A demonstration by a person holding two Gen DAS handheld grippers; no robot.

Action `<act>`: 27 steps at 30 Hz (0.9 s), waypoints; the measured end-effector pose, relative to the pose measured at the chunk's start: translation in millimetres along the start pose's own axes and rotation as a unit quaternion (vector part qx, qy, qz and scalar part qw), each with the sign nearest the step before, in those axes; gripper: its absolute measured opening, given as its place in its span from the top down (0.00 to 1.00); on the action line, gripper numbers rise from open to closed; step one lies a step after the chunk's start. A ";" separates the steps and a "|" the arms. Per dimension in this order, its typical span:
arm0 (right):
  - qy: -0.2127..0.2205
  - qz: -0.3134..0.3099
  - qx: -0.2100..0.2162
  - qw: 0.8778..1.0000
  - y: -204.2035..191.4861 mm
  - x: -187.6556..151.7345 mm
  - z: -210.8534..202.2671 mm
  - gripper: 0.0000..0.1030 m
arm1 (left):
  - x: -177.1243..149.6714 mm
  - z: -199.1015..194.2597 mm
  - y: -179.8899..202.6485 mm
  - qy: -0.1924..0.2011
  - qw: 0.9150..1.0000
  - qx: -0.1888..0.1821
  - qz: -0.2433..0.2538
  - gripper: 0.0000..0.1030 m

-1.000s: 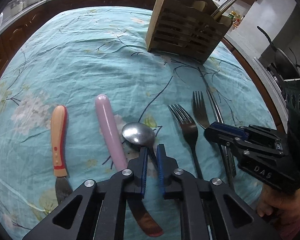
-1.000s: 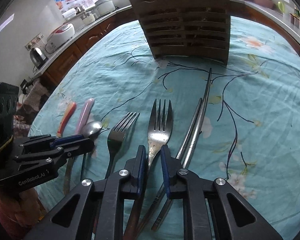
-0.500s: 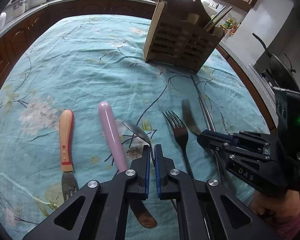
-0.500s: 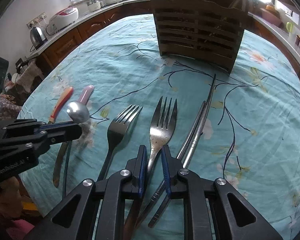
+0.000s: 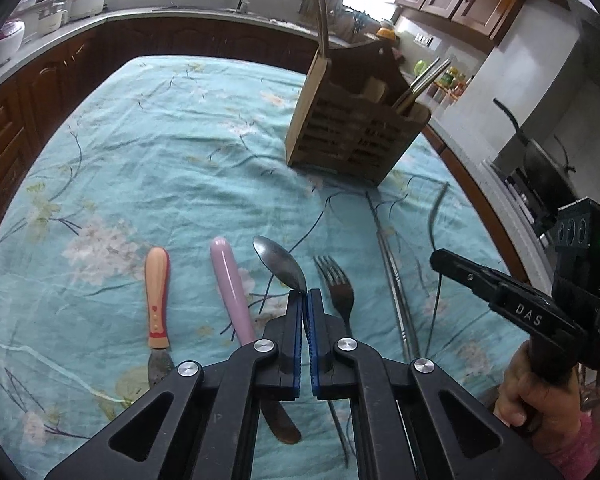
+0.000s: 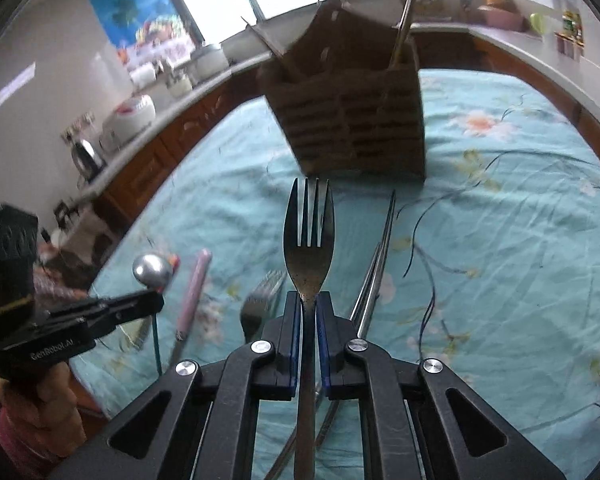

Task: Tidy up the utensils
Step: 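Lift the spoon and fork and carry them over the wooden caddy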

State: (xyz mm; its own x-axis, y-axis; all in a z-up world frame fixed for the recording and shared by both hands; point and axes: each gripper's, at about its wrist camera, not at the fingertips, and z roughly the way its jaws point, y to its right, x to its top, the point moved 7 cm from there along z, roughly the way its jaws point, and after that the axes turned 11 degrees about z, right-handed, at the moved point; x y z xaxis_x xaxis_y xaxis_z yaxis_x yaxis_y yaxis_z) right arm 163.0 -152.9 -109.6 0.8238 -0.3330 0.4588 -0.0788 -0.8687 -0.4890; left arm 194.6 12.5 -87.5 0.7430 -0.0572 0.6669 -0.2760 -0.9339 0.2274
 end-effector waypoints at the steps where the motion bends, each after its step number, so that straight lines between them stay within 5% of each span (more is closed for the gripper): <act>1: 0.010 0.005 0.002 1.000 0.8 4.1 -5.6 0.92 | 1.6 -4.0 -0.3 0.004 1.000 -0.001 0.000 0.99; 27: 0.122 0.017 0.027 0.992 1.8 53.8 -66.9 0.93 | 48.4 -66.1 -0.6 0.089 0.996 -0.001 0.008 0.99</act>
State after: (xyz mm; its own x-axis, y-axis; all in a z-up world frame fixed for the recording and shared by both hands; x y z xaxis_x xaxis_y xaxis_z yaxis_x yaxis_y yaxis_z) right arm 169.6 -196.9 -36.2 0.6594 -0.4473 0.6042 -0.0695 -0.8366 -0.5434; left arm 190.4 33.6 -8.3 0.6190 -0.0092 0.7854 -0.2883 -0.9328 0.2162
